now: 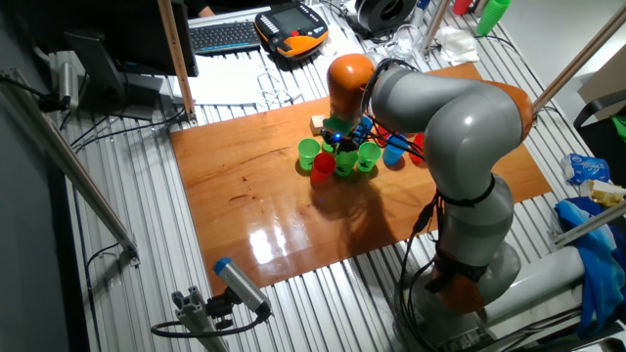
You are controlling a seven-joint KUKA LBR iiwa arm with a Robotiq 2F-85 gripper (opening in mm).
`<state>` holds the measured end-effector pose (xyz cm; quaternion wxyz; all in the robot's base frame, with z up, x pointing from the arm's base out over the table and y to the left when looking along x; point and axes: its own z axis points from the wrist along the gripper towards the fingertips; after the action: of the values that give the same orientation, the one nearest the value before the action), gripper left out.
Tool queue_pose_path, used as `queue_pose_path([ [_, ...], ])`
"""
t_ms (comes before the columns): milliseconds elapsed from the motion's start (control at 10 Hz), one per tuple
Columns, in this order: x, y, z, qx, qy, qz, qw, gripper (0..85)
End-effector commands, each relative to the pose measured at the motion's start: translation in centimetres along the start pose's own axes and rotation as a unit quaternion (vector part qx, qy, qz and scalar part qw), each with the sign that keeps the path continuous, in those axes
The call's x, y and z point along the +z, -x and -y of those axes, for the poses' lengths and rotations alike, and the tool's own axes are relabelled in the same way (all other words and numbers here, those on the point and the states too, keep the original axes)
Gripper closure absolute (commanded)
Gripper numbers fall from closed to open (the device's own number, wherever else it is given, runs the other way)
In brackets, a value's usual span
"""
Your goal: Stack the cups
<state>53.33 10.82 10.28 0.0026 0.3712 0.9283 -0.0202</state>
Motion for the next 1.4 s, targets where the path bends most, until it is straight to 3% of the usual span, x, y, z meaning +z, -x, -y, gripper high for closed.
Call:
queue_pose_path([
  [0, -0.2, 0.0, 0.0, -0.004, 0.000, -0.009, 1.0000, 85.0],
  [200, -2.1, -0.2, -0.6, 0.000, 0.006, -0.053, 0.9986, 85.0],
  [300, -3.3, -0.2, -0.8, -0.002, 0.000, -0.070, 0.9975, 85.0],
  [700, -6.9, 0.3, 0.1, -0.023, -0.005, -0.107, 0.9940, 85.0],
  [1000, -7.6, 0.0, 0.5, -0.040, -0.004, -0.130, 0.9907, 85.0],
  [1300, -8.4, -0.1, 1.6, -0.050, 0.010, -0.153, 0.9869, 85.0],
])
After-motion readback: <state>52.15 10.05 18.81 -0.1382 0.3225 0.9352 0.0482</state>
